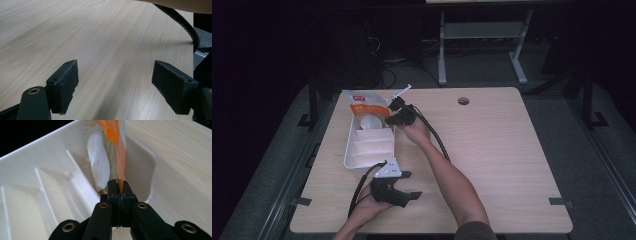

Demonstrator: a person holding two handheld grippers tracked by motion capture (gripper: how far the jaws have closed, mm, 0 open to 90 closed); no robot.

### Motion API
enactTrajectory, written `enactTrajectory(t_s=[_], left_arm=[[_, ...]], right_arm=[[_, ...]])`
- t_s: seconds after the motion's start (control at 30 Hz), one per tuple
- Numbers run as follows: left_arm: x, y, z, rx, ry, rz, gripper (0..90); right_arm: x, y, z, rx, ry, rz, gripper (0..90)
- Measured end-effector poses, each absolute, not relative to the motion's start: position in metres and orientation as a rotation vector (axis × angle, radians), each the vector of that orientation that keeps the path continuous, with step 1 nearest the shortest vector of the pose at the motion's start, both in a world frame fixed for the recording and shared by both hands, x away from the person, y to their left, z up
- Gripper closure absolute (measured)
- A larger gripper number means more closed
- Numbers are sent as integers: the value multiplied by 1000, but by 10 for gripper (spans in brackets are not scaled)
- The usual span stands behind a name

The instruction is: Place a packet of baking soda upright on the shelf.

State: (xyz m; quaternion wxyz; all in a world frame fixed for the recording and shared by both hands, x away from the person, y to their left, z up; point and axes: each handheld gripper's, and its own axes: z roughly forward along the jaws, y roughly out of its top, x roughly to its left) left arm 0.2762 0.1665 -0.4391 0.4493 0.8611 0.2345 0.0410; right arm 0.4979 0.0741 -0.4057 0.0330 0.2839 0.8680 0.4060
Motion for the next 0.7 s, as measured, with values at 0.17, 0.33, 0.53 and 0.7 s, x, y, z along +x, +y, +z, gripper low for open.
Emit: enactTrajectory(t_s=[0.17, 0.33, 0.53, 0.7], left_arm=[[276, 166, -439, 2131, 577, 102, 209], [276, 166, -440, 2134, 579, 101, 209], [277, 167, -439, 2131, 581, 104, 209], [277, 167, -440, 2132, 579, 105, 209]], right_arm=[[495, 72, -406, 866, 2694, 1267, 890], [492, 72, -407, 857, 2712, 1266, 887], [496, 69, -407, 886, 2696, 1302, 841], [496, 65, -403, 894, 2683, 1338, 802]])
